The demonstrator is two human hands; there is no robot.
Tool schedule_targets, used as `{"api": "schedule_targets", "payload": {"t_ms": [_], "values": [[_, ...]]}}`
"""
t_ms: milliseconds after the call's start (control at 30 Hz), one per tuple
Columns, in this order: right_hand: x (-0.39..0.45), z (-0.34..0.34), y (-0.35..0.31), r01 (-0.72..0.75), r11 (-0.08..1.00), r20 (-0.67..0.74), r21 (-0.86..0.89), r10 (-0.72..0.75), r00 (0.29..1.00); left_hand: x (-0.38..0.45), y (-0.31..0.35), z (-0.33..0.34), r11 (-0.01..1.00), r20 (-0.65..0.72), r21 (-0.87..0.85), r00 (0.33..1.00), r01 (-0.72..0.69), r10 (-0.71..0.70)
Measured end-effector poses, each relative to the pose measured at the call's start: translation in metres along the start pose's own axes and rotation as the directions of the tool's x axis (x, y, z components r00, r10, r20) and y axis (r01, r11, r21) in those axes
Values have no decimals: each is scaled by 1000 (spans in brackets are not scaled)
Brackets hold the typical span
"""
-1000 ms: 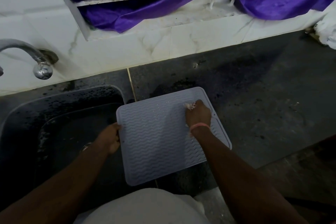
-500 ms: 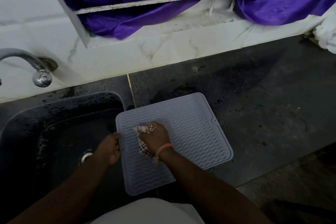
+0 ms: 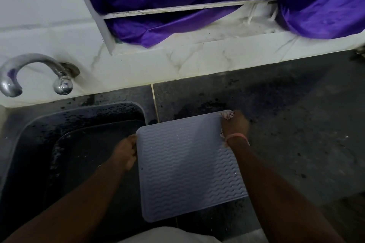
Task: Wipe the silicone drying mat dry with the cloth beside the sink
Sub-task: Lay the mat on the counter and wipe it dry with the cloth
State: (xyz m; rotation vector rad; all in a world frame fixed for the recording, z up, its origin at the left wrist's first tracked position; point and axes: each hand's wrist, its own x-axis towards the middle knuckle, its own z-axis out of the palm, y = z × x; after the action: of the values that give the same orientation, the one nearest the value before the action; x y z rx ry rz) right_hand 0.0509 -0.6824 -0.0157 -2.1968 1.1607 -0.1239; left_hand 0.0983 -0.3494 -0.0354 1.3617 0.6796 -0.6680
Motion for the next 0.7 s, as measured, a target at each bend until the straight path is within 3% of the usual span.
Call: {"api": "schedule_targets", "payload": {"t_ms": [233, 500, 633, 700], "values": [[-49, 52, -40, 108, 993, 63, 47, -111, 992, 11, -9, -5, 997, 38, 52, 998, -50, 48], [-131, 111, -82, 238, 962, 292, 130, -267, 918, 16, -12, -7, 993, 60, 101, 997, -58, 52], [-140, 120, -86, 114, 956, 443, 270, -229, 867, 17, -14, -10, 996, 80, 58, 995, -65, 61], [-131, 110, -87, -45, 914, 518, 404, -188, 834, 19, -15, -12, 997, 102, 49, 994, -55, 50]]}}
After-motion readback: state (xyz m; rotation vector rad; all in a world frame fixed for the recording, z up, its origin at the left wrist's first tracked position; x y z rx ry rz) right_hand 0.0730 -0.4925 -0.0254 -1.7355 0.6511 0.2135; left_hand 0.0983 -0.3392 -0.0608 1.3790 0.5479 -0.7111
